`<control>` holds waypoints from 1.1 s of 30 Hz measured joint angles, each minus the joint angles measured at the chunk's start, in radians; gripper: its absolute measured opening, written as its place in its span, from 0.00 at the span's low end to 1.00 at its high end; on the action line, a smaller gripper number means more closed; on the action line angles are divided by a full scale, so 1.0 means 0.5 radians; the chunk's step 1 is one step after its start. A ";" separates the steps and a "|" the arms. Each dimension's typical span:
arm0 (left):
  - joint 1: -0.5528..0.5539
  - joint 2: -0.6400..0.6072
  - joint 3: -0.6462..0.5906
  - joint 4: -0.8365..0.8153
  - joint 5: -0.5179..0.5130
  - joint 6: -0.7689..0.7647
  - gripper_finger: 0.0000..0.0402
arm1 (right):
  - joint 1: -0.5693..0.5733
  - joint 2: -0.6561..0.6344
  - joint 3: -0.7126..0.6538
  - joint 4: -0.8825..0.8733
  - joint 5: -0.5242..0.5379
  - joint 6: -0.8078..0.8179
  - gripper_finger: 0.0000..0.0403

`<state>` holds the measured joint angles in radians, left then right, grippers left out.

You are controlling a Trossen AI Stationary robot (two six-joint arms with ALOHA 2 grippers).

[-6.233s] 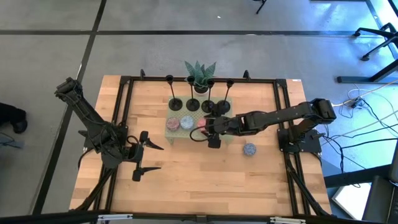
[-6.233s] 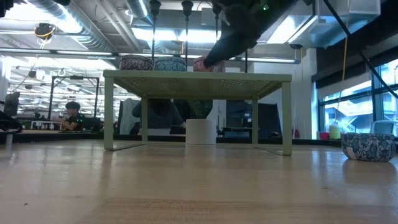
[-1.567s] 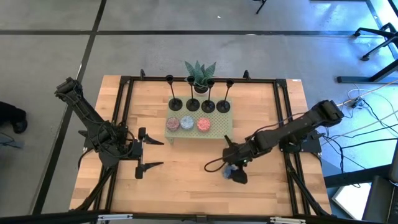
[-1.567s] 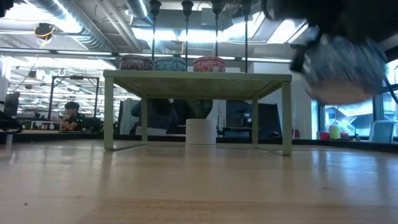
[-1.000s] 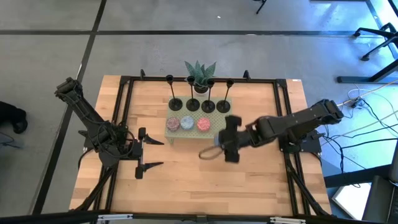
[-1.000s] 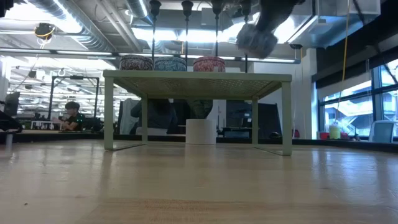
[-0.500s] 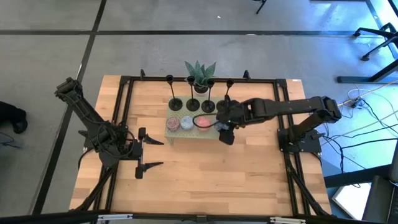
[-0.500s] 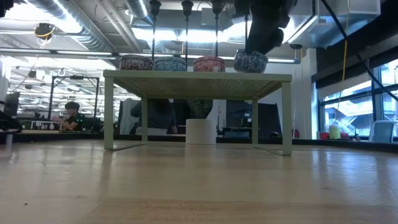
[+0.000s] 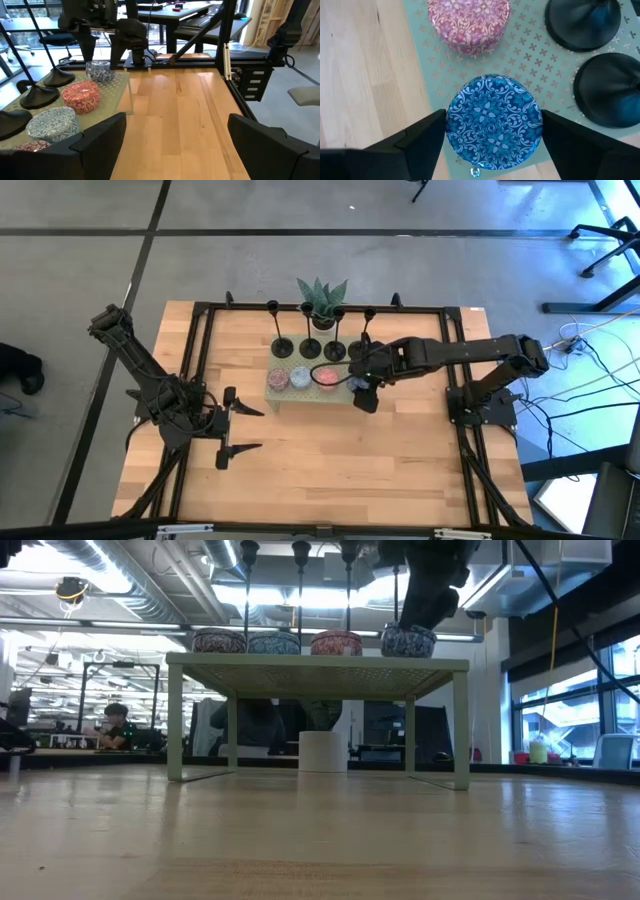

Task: Pick & Place candle stick holders
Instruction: Put the blue scented candle on the shelf

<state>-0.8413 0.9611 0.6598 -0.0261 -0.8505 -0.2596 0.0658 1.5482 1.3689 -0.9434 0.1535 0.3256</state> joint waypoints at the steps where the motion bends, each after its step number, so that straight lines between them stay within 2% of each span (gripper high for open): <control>1: 0.000 0.000 0.000 0.000 0.001 0.000 0.87 | 0.000 0.000 0.000 -0.002 0.000 0.000 0.78; 9: -0.001 0.000 0.000 0.000 0.001 0.001 0.86 | 0.001 0.000 -0.001 -0.004 0.011 0.007 0.78; 13: 0.000 0.000 0.000 0.000 0.001 0.001 0.86 | 0.002 0.000 -0.002 0.008 0.211 -0.005 0.78; 16: 0.000 0.000 0.000 0.000 0.001 0.001 0.86 | 0.001 0.000 -0.002 0.047 0.269 -0.036 0.78; 25: 0.000 0.000 0.000 0.000 0.138 0.002 0.86 | 0.002 0.000 -0.002 0.053 -0.025 0.103 0.79; 33: -0.001 0.000 0.000 0.000 0.137 0.006 0.86 | 0.002 0.000 -0.003 0.009 -0.033 0.052 0.79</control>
<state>-0.8417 0.9611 0.6598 -0.0261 -0.7822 -0.2565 0.0669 1.5482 1.3674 -0.9391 0.1372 0.3515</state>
